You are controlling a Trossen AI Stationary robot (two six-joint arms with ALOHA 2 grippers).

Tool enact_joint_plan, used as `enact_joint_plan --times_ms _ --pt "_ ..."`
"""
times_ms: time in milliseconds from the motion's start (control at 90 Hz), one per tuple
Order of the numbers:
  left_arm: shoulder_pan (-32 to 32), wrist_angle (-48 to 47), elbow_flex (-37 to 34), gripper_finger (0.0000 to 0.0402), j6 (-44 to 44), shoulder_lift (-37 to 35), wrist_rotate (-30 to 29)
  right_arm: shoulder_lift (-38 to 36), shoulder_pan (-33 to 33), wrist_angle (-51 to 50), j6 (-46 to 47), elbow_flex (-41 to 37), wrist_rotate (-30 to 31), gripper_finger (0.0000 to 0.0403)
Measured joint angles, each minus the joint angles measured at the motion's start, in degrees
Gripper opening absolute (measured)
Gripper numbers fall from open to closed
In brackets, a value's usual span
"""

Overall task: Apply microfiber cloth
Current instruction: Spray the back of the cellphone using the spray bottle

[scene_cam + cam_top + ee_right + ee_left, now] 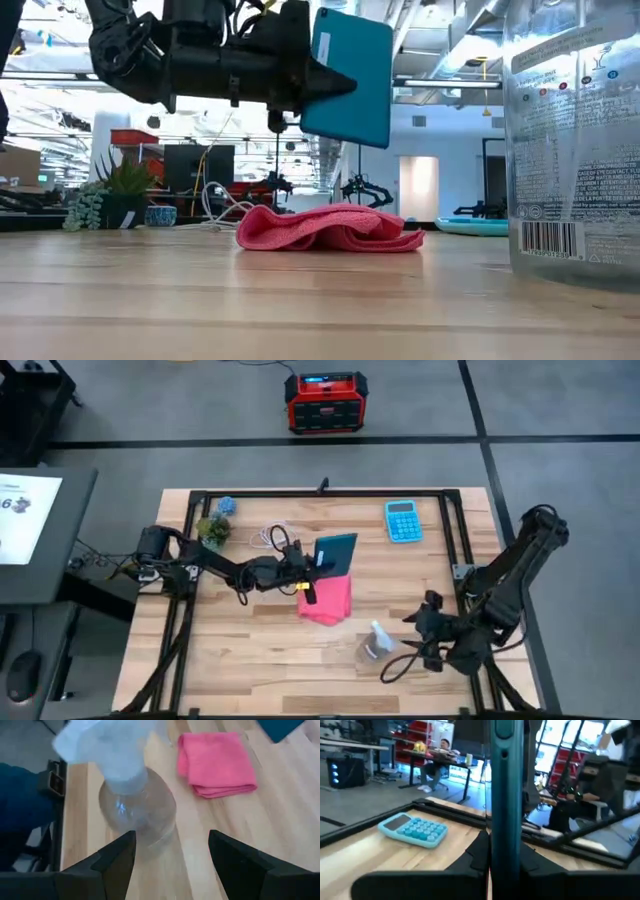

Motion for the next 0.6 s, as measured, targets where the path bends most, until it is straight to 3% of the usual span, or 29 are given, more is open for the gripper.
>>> enact_joint_plan --times_ms 133,278,422,600 --pt "-0.66 -1.48 0.64 0.0013 3.43 -0.09 -0.59 0.15 -1.66 -0.08 -1.97 0.00 -0.55 0.0239" --pt "-1.99 -2.45 0.75 0.0013 2.21 -0.05 -3.62 0.43 -3.19 0.14 -4.65 0.00 -6.25 0.0239" --pt "-3.71 -2.97 0.75 0.0013 1.96 -0.05 -6.99 0.44 -3.61 0.15 -7.85 -2.52 -6.41 0.0238" --pt "-4.47 -3.95 0.75 0.0013 -0.62 -0.05 -8.39 -1.21 -3.22 10.05 -16.06 -9.07 -6.82 0.0213"
